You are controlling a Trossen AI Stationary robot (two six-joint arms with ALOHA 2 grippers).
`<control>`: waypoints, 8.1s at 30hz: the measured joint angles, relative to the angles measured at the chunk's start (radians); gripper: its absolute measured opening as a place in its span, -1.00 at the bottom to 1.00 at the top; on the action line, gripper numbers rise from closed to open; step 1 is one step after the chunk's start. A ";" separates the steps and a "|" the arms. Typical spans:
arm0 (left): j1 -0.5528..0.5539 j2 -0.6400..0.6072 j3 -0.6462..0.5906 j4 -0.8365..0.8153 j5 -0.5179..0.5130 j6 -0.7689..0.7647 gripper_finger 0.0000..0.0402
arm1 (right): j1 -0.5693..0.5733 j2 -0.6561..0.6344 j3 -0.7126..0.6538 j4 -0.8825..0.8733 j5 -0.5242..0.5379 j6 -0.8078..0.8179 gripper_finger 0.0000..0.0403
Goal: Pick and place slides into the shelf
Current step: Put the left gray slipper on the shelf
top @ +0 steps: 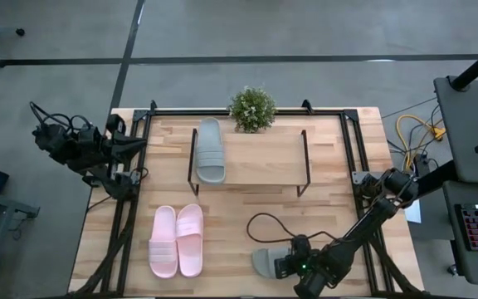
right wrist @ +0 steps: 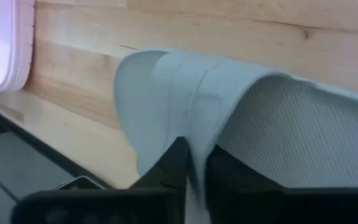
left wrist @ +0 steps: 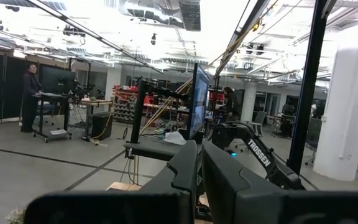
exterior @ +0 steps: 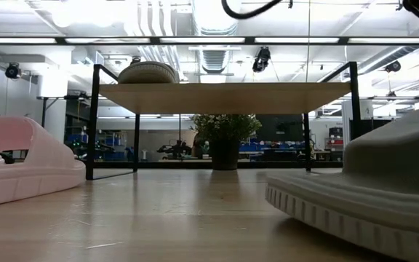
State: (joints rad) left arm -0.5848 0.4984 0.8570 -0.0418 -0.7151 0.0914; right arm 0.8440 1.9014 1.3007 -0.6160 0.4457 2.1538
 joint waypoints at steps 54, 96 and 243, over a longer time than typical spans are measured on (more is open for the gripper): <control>0.000 0.050 -0.021 -0.004 0.000 -0.004 -0.95 | -0.784 -0.575 0.262 -0.169 -0.645 -1.480 -0.96; 0.003 0.595 0.147 0.255 -0.626 0.819 -0.36 | -1.164 -0.077 0.923 -0.623 -1.137 -1.866 -0.96; 0.252 1.282 0.434 0.430 -0.857 0.780 -1.00 | -1.390 -0.246 0.918 -0.390 -1.355 -1.884 -0.36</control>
State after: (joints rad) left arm -0.3327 1.7804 1.2906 0.3882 -1.5716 0.8709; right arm -0.5465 1.6559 2.2189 -1.0056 -0.9090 0.2698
